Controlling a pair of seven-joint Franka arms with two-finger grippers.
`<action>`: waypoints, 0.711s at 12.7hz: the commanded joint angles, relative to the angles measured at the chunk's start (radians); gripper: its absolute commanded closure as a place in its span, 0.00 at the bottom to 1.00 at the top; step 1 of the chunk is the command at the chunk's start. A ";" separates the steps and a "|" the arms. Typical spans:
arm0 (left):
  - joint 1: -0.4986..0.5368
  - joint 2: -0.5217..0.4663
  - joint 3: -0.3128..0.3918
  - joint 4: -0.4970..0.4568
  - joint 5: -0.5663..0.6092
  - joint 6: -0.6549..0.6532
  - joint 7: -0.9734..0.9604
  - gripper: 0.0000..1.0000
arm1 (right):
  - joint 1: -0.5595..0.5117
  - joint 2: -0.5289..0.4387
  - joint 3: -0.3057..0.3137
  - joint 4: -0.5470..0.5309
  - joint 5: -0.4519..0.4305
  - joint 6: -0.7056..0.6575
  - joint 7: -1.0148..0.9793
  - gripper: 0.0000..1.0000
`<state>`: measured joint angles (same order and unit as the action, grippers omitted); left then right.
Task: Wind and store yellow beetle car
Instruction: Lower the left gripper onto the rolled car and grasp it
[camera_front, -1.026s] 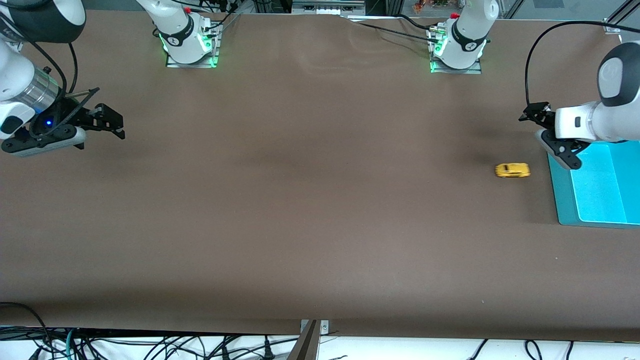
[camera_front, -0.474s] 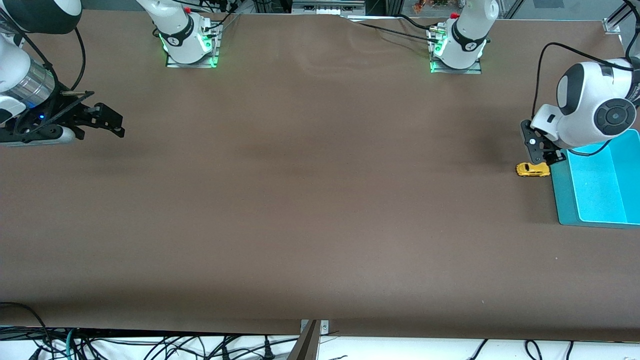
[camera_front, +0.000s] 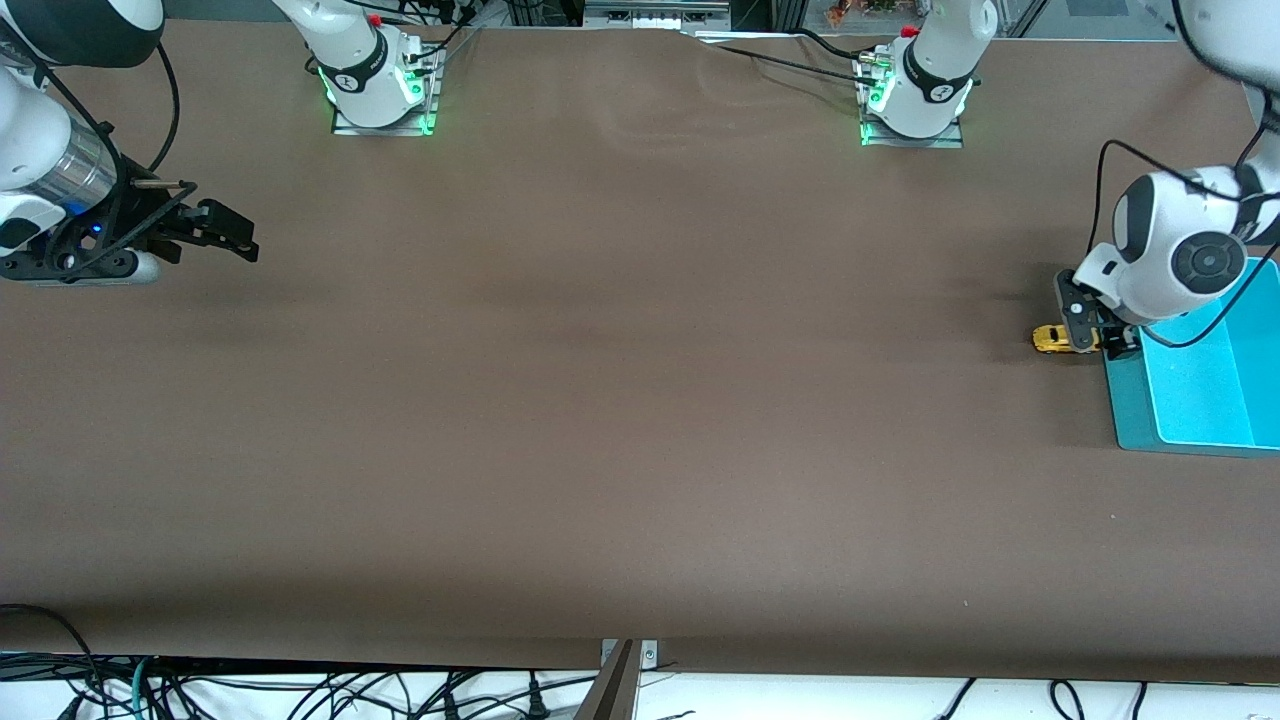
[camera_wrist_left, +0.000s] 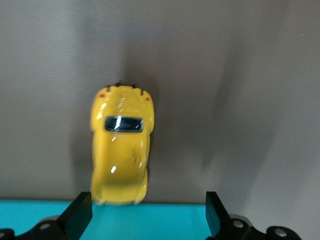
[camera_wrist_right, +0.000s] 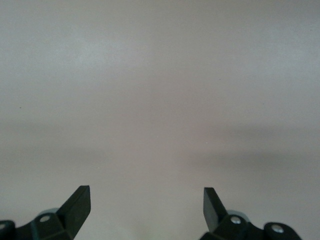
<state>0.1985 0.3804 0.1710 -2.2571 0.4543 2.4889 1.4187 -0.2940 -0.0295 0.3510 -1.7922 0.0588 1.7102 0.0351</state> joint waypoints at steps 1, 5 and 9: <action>-0.028 0.002 -0.028 0.020 0.024 -0.005 0.025 0.00 | 0.006 0.031 -0.004 0.046 0.018 -0.014 0.003 0.00; -0.024 0.058 -0.030 0.017 0.026 0.071 0.026 0.00 | 0.007 0.031 -0.003 0.050 0.016 -0.017 0.002 0.00; -0.008 0.057 -0.024 0.022 0.024 0.059 0.032 0.62 | 0.021 0.036 -0.001 0.053 0.016 0.003 0.003 0.00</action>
<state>0.1824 0.4402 0.1440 -2.2432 0.4549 2.5528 1.4304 -0.2868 -0.0086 0.3519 -1.7680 0.0608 1.7134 0.0350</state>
